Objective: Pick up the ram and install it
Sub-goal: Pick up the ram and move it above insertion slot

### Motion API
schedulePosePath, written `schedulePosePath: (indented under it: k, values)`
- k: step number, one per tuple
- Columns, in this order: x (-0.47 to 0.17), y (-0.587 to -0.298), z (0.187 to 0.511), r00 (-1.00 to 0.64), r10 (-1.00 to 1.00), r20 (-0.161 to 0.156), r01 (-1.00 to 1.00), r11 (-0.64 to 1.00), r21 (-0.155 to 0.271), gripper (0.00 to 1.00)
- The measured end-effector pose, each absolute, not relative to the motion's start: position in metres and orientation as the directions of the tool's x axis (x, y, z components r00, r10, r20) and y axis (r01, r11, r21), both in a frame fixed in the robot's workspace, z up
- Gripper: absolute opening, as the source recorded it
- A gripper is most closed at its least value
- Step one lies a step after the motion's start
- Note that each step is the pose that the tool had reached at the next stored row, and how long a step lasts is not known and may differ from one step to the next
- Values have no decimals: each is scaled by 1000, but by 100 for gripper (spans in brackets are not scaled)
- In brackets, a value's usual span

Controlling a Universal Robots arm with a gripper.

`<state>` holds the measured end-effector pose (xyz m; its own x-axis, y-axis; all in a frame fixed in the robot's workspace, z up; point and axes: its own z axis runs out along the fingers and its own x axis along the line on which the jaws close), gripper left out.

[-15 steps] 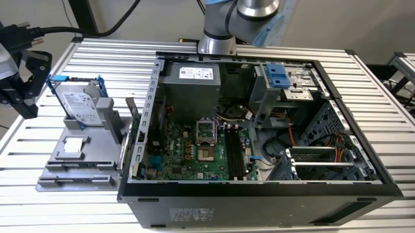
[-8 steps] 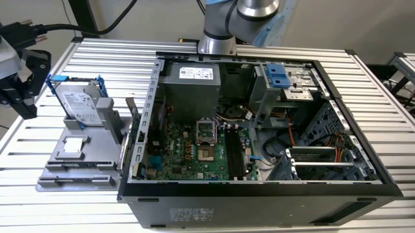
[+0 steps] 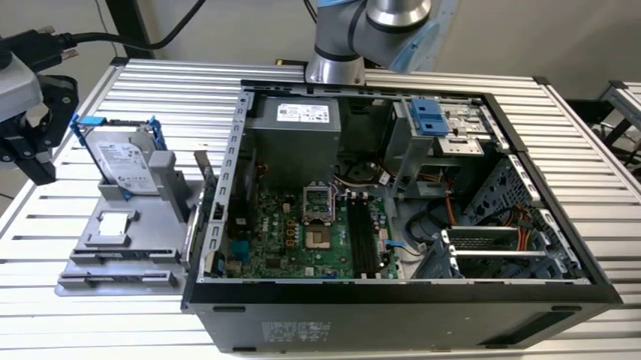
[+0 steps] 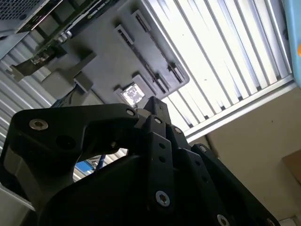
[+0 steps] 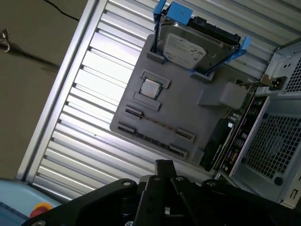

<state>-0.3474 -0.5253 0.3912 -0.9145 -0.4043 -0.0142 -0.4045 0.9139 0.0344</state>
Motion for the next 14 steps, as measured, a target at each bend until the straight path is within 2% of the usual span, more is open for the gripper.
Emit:
schedulePosePath:
  k: [14]
  values:
    - [-348, -525, 391, -866, -500, -12, -500, 865, 29, 0]
